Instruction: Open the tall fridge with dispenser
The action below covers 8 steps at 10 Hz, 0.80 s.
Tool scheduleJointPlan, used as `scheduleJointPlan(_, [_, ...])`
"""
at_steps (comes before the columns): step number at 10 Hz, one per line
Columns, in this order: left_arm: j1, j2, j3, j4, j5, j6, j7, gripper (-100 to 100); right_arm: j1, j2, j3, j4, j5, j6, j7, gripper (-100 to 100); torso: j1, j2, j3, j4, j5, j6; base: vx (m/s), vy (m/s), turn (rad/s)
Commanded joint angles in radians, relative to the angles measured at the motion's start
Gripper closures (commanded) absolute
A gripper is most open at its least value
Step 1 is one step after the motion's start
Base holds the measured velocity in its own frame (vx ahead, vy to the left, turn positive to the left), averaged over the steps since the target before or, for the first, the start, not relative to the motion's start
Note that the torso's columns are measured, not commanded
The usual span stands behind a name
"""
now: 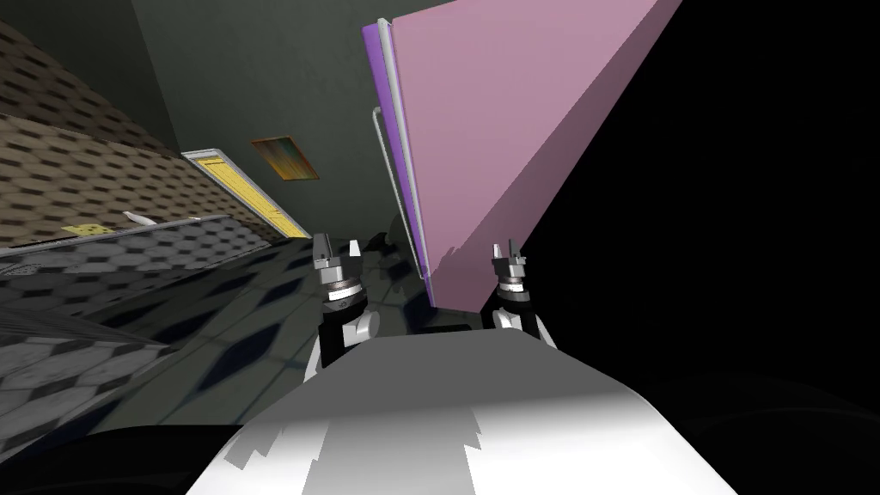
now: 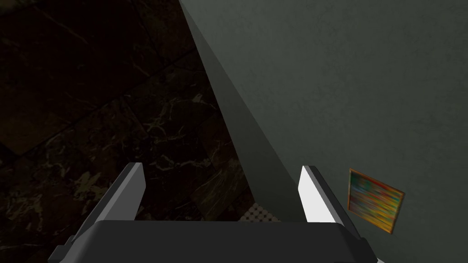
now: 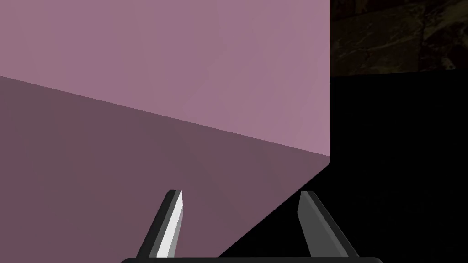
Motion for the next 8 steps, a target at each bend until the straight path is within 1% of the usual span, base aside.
scheduleJointPlan(1, [0.0,0.0,0.0,0.0,0.0,0.0,0.0,0,0.0,0.0,0.0,0.0,0.0,0.0,0.0,0,0.0,0.074,-0.147,0.074,0.0,0.0,0.0,0.0,0.0])
scheduleJointPlan(3, [0.0,0.0,0.0,0.0,0.0,0.0,0.0,0,0.0,0.0,0.0,0.0,0.0,0.0,0.0,0,0.0,0.222,-0.443,0.221,0.0,0.0,0.0,0.0,0.0])
scheduleJointPlan(4, [0.0,0.0,0.0,0.0,0.0,0.0,0.0,0,-0.005,-0.047,-0.022,0.002,0.039,-0.001,-0.014,-100,0.0,0.295,-0.59,0.295,0.0,0.0,0.033,0.062,-0.078])
scheduleJointPlan(5, [0.0,0.0,0.0,0.0,0.0,0.0,0.0,0,-0.008,-0.071,-0.036,0.004,0.066,-0.001,-0.023,-100,0.003,0.328,-0.66,0.328,0.001,0.0,0.043,0.118,-0.098])
scheduleJointPlan(7, [0.0,0.0,0.0,0.0,0.0,0.0,0.0,0,-0.016,-0.129,-0.075,0.007,0.128,-0.003,-0.048,-100,0.004,0.339,-0.685,0.34,0.001,0.0,0.088,0.148,-0.1])
scheduleJointPlan(8, [0.0,0.0,0.0,0.0,0.0,0.0,0.0,0,-0.016,-0.129,-0.075,0.007,0.136,-0.003,-0.048,-100,0.002,0.338,-0.686,0.341,0.001,0.0,0.091,0.129,-0.033])
